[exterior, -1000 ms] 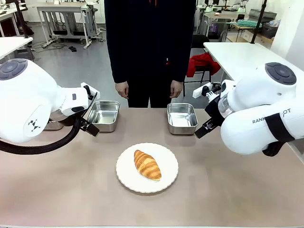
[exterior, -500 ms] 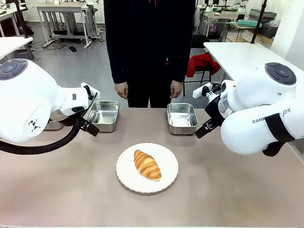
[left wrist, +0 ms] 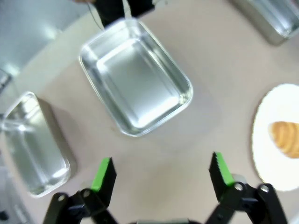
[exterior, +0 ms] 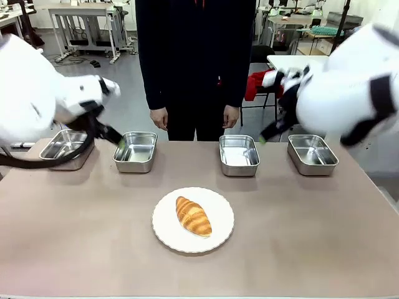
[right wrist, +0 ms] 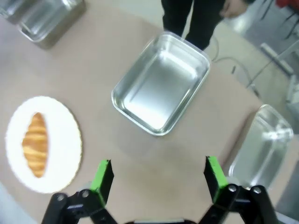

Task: Place the bread in the container.
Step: Place the Butter Roll into the Airtight Container indicated by the human.

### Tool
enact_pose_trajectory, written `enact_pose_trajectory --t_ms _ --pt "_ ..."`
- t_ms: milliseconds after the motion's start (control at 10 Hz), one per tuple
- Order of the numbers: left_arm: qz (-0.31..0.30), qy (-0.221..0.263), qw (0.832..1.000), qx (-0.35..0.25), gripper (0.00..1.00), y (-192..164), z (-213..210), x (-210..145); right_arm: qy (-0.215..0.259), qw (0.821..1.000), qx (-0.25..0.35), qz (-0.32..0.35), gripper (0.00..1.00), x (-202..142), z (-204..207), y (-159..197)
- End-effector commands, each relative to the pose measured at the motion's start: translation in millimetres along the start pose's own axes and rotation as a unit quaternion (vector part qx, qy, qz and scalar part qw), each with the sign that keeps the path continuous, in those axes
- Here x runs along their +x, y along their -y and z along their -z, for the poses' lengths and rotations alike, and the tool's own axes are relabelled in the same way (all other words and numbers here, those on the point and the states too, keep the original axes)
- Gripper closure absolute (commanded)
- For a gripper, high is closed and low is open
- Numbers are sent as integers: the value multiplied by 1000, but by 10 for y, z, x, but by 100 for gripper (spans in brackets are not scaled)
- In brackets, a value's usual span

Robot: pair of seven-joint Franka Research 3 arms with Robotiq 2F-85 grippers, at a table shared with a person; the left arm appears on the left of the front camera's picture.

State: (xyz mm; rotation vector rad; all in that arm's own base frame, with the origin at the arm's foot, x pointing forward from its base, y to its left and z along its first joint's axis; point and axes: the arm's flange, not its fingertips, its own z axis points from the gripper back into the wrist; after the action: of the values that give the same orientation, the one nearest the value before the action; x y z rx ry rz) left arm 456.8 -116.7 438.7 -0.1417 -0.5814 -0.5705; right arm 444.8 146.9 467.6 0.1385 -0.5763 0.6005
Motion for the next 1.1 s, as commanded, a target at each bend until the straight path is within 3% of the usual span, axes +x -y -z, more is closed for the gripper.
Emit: enact_pose_trajectory --t_ms 0,200,400,600,700,1000 --pt "8 -14 999 -50 0 -793 -231 247 14 998 62 1 0 167 -458 637" --pt "5 -8 996 -94 0 -1411 -404 283 61 992 108 3 0 46 -734 1099" --pt "42 4 988 -151 0 -1989 -436 136 101 981 163 5 0 -138 -706 1466" --pt "80 59 983 -154 0 -2106 -500 33 149 974 170 -26 0 -281 -710 1620" --pt "42 19 990 -135 0 -1965 -583 18 109 984 143 10 0 -209 -860 1456" --pt "42 19 990 -135 0 -1965 -583 18 109 984 143 10 0 -209 -860 1456"
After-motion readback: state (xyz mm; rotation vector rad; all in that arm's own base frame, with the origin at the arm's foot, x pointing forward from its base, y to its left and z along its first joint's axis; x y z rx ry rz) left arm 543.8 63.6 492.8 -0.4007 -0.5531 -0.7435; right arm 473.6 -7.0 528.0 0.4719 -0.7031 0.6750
